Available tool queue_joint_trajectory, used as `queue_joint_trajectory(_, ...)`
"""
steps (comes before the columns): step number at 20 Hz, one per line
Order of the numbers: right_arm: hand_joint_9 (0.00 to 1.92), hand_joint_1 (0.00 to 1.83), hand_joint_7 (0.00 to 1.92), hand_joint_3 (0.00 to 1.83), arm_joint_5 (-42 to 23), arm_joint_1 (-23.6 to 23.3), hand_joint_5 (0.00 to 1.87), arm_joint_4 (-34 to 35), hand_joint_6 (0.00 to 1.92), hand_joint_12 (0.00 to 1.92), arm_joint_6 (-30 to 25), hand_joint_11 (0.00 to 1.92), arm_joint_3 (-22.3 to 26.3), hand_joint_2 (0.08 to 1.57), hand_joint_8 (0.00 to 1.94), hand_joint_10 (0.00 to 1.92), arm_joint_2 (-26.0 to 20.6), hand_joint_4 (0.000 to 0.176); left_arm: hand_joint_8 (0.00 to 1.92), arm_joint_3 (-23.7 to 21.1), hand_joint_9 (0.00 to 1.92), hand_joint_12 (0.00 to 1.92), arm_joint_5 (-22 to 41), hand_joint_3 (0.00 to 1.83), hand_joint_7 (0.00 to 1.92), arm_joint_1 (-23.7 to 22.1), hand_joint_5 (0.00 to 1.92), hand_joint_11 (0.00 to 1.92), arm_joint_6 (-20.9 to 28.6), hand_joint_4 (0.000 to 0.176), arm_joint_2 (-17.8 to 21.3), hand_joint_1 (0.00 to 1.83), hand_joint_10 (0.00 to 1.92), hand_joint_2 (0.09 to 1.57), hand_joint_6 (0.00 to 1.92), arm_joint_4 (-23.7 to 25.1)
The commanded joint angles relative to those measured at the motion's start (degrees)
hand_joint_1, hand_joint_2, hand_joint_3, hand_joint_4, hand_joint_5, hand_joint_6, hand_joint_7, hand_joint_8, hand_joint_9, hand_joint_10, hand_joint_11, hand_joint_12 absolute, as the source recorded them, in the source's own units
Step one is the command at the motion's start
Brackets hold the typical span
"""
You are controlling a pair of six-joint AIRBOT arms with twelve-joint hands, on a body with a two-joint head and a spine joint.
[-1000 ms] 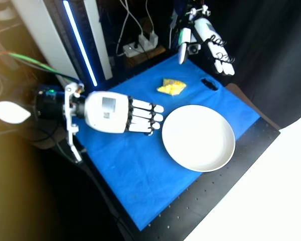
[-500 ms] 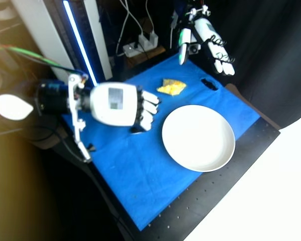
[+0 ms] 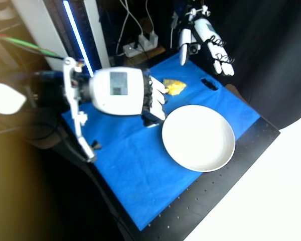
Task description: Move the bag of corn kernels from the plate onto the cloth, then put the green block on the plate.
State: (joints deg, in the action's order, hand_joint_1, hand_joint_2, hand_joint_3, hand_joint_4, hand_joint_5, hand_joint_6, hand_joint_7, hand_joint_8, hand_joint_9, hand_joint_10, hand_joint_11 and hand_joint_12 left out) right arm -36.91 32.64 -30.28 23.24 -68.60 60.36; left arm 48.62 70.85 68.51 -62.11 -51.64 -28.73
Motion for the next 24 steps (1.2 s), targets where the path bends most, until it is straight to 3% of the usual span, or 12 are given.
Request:
queue_joint_trajectory(1, 0.86, 1.24, 0.82, 0.01, -6.44, -0.87, 0.65, 0.0, 1.26, 1.83, -1.71, 0.73, 0.18, 1.24, 1.48, 1.56, 0.36, 0.0, 0.0, 0.1, 0.0, 0.0, 6.77, 0.01, 0.0, -0.2, 0.05, 0.0, 0.31, 0.105, -0.12, 0.48, 0.0, 1.24, 0.0, 1.33)
queue_joint_trajectory(2, 0.79, 1.2, 0.82, 0.01, -6.77, -0.86, 0.56, -2.2, 1.39, 1.9, -4.38, 0.67, 0.21, 1.27, 1.47, 1.54, 0.35, 0.0, 0.0, 0.07, 0.0, 0.0, 6.8, 0.0, 0.0, -0.2, 0.05, 0.0, 0.39, 0.111, -0.12, 0.47, 0.0, 1.23, 0.0, 1.33)
queue_joint_trajectory(3, 0.58, 1.21, 0.59, 0.0, -6.78, -0.84, 0.39, -4.48, 1.0, 1.9, -6.23, 0.46, 0.39, 1.18, 1.13, 1.44, 0.34, 0.0, 0.0, 0.03, 0.0, 0.0, 7.0, 0.0, 0.0, -0.07, 0.04, 0.0, 0.52, 0.118, -0.12, 0.44, 0.0, 1.24, 0.0, 1.22)
queue_joint_trajectory(4, 0.46, 1.09, 0.43, 0.0, -6.73, -0.76, 0.26, -6.48, 0.75, 1.77, -7.21, 0.36, 0.7, 1.13, 0.77, 1.22, 0.33, 0.0, 0.0, -0.02, 0.0, 0.0, 7.24, 0.0, 0.0, 0.17, 0.04, 0.0, 0.61, 0.117, -0.12, 0.44, 0.0, 1.24, 0.0, 0.98)
queue_joint_trajectory(6, 0.35, 1.06, 0.44, 0.0, -6.1, -0.33, 0.22, -10.27, 0.45, 1.68, -8.72, 0.07, 1.69, 1.07, 0.33, 0.89, 0.33, 0.0, 0.0, -0.07, 0.0, 0.0, 7.65, 0.0, 0.0, 0.47, 0.05, 0.0, 0.67, 0.131, -0.15, 0.43, 0.0, 1.23, 0.0, 0.24)
queue_joint_trajectory(8, 0.26, 0.98, 0.44, 0.0, -4.54, -0.08, 0.29, -12.43, 0.25, 1.53, -8.75, 0.0, 2.42, 1.09, 0.09, 0.55, 0.33, 0.0, 0.0, -0.27, 0.0, 0.0, 8.57, 0.0, 0.0, 1.22, 0.05, 0.0, 0.74, 0.097, -0.06, 0.45, 0.0, 1.25, 0.0, -0.8)
queue_joint_trajectory(9, 0.27, 0.92, 0.44, 0.0, -3.44, 0.07, 0.33, -13.53, 0.16, 1.47, -8.75, 0.0, 2.63, 1.1, 0.03, 0.41, 0.36, 0.0, 0.0, -0.45, 0.0, 0.0, 9.42, 0.0, 0.0, 1.96, 0.04, 0.0, 0.91, 0.09, 0.05, 0.42, 0.0, 1.25, 0.0, -1.38)
queue_joint_trajectory(12, 0.19, 0.84, 0.36, 0.0, -0.61, 0.83, 0.31, -16.21, 0.04, 1.68, -8.89, 0.0, 3.18, 1.1, 0.0, 0.73, 1.57, 0.0, 0.0, -1.07, 0.0, 0.0, 11.23, 0.01, 0.0, 3.18, 0.01, 0.0, 0.98, 0.1, 0.57, 0.4, 0.0, 1.26, 0.0, -2.67)
queue_joint_trajectory(15, 0.17, 0.86, 0.36, 0.0, 0.55, 2.5, 0.3, -16.7, 0.03, 1.6, -9.31, 0.0, 3.06, 1.09, 0.01, 0.79, 2.42, 0.0, 0.0, -1.12, 0.0, 0.0, 11.64, 0.01, 0.0, 3.31, 0.02, 0.0, 0.98, 0.088, 0.61, 0.41, 0.0, 1.28, 0.0, -3.09)
queue_joint_trajectory(17, 0.25, 0.81, 0.38, 0.0, 1.16, 3.06, 0.31, -16.7, 0.03, 1.68, -9.32, 0.0, 2.92, 1.11, 0.01, 0.85, 2.81, 0.0, 0.0, -1.13, 0.0, 0.0, 11.7, 0.0, 0.0, 3.31, 0.03, 0.0, 0.98, 0.098, 0.62, 0.43, 0.0, 1.26, 0.01, -3.12)
queue_joint_trajectory(19, 0.21, 0.82, 0.4, 0.0, 2.05, 3.68, 0.33, -16.69, 0.03, 1.68, -9.32, 0.0, 2.58, 1.12, 0.0, 0.95, 3.5, 0.0, 0.0, -1.18, 0.0, 0.0, 11.74, 0.0, 0.0, 3.34, 0.02, 0.0, 0.98, 0.094, 0.57, 0.43, 0.0, 1.26, 0.0, -3.15)
queue_joint_trajectory(24, 0.19, 0.85, 0.37, 0.0, 4.7, 4.05, 0.32, -16.67, 0.02, 1.63, -9.32, 0.0, 1.17, 1.14, 0.0, 0.94, 5.28, 0.0, 0.0, -1.28, 0.0, 0.0, 11.69, 0.0, 0.0, 3.36, 0.03, 0.0, 0.98, 0.126, 0.45, 0.39, 0.0, 1.27, 0.0, -3.15)
